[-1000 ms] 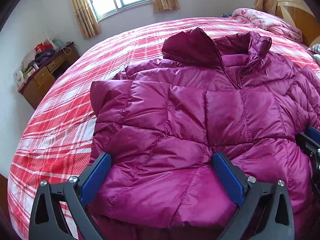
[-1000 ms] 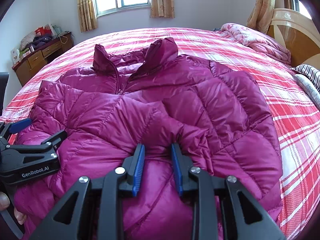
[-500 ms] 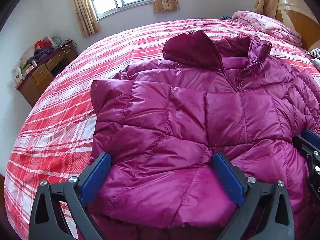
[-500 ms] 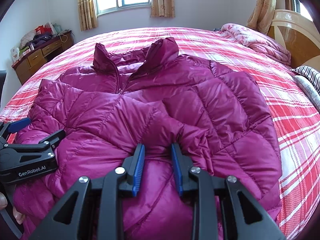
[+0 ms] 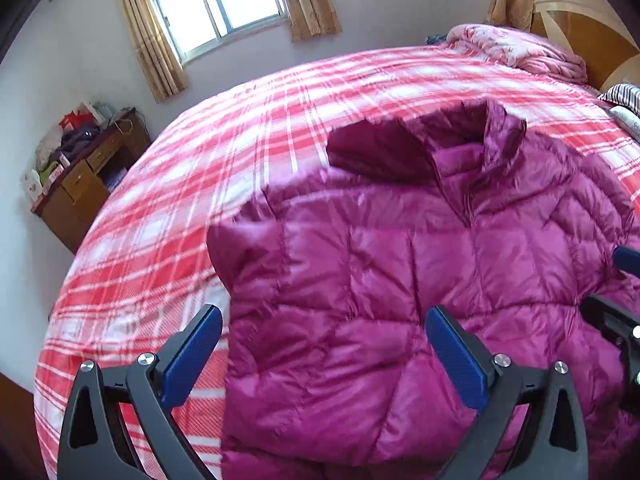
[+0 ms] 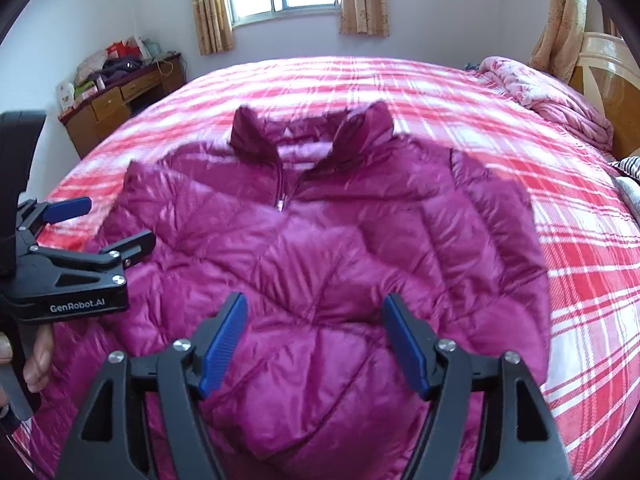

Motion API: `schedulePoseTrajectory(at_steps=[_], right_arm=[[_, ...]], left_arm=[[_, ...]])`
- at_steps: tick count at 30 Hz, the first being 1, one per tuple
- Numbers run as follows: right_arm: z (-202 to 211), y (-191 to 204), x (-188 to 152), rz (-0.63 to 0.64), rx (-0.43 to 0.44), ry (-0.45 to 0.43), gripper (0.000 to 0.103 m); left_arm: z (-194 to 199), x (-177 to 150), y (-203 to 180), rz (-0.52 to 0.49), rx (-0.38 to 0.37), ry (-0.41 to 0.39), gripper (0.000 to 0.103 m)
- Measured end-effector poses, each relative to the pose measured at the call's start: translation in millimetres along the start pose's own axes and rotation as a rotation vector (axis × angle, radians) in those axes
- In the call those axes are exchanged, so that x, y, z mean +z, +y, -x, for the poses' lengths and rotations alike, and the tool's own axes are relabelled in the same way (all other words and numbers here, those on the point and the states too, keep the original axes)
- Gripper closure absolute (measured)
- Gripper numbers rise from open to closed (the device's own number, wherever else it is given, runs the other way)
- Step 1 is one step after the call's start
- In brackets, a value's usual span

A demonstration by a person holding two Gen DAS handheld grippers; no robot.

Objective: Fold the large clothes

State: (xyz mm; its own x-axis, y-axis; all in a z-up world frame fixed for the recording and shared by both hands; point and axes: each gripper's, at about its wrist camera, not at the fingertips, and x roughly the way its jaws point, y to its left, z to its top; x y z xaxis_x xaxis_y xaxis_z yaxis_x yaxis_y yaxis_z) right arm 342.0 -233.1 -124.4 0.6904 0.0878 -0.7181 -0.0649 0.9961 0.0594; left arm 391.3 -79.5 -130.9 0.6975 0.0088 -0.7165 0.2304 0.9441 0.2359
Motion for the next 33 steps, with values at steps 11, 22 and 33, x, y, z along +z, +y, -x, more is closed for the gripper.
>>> schedulePoseTrajectory(at_steps=[11,22,33], right_arm=[[-25,-46,70,-0.053,-0.061,-0.021,0.022],[-58,-67,137,-0.052,-0.073,-0.030,0.021],[-110,-67,165,-0.016,-0.078,0.044,0.020]], left_arm=[[-43,56,12,-0.019,0.068,-0.005,0.001],[-70,128,46,0.109,0.070,-0.032,0.001],[-115,169,6,0.084,-0.011,0.013,0.001]])
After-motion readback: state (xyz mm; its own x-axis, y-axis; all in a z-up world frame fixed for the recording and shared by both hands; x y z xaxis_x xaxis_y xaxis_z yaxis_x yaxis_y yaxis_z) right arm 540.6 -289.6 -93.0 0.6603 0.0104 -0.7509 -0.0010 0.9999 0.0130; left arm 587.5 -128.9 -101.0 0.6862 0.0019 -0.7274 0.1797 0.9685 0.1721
